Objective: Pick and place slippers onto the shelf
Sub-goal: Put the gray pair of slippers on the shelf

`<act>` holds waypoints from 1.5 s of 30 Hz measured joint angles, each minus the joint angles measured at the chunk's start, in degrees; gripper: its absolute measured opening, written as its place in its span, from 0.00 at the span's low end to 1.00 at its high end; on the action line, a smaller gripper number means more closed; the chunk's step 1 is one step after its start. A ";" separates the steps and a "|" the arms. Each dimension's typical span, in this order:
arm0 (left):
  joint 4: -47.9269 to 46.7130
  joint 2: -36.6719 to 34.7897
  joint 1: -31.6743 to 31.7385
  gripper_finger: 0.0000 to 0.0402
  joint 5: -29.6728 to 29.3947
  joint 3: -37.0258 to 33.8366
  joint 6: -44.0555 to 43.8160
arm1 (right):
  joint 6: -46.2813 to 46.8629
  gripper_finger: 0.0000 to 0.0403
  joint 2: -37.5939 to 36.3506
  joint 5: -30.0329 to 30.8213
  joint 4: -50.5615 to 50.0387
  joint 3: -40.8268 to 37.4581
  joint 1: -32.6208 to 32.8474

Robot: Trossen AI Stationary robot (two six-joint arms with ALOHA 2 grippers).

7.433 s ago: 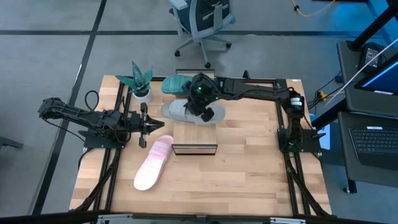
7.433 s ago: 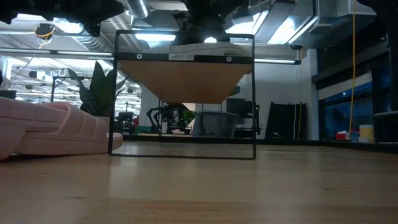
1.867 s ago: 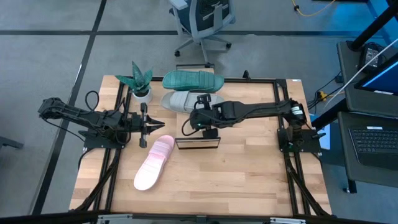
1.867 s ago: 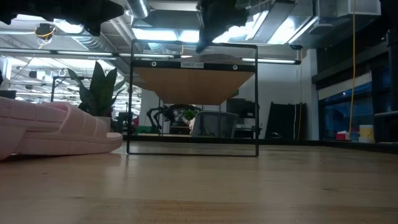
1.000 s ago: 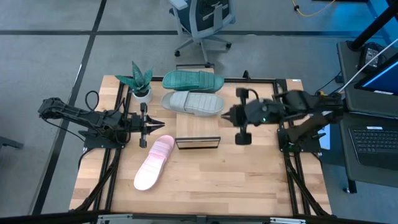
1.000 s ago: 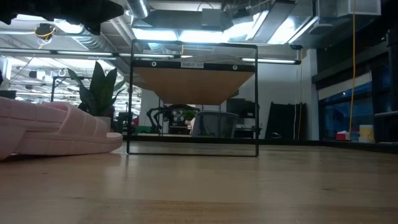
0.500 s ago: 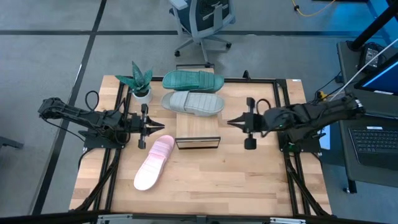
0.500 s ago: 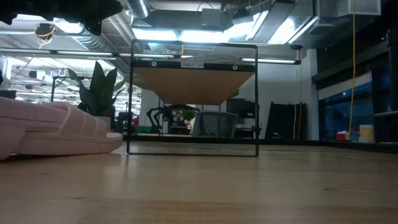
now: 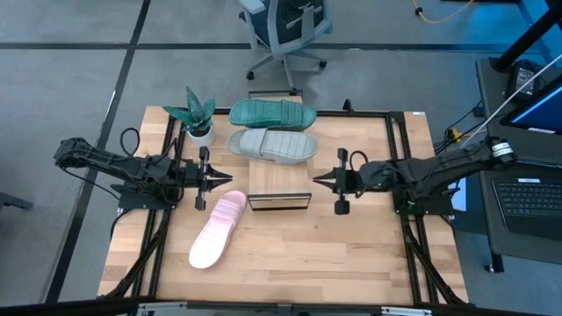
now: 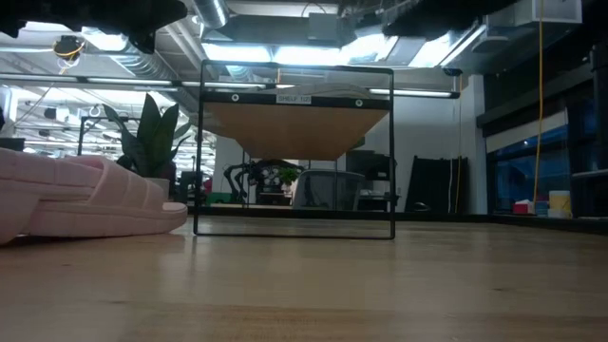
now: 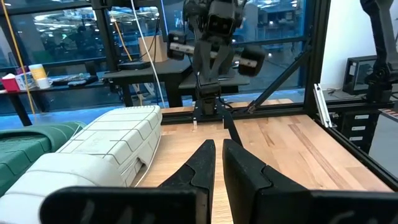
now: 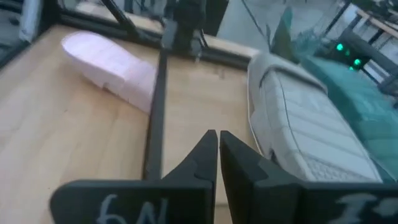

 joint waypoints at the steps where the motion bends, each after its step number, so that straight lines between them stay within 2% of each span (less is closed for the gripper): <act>1: 0.02 0.02 0.00 0.06 0.00 0.00 0.00 | -0.24 0.05 0.44 -0.07 0.26 -0.33 -0.38; 5: 0.02 0.02 0.00 0.06 0.00 0.00 0.00 | -0.78 0.04 1.79 -2.80 0.38 -0.37 -1.81; 22: 0.16 0.02 0.00 0.06 0.00 0.00 0.02 | 0.76 0.01 9.32 -4.43 5.30 -0.37 -11.63; 32: 0.11 0.02 0.00 0.06 0.00 0.00 0.04 | 0.75 0.01 9.80 -3.88 5.80 -0.37 -14.44; 37: 0.08 0.02 0.00 0.06 -0.02 0.00 0.04 | 0.45 0.01 9.80 -0.79 6.70 -0.37 -15.51; 45: 0.06 0.02 0.00 0.06 -0.02 0.00 0.07 | 0.31 0.01 9.80 -0.79 6.61 -0.37 -16.29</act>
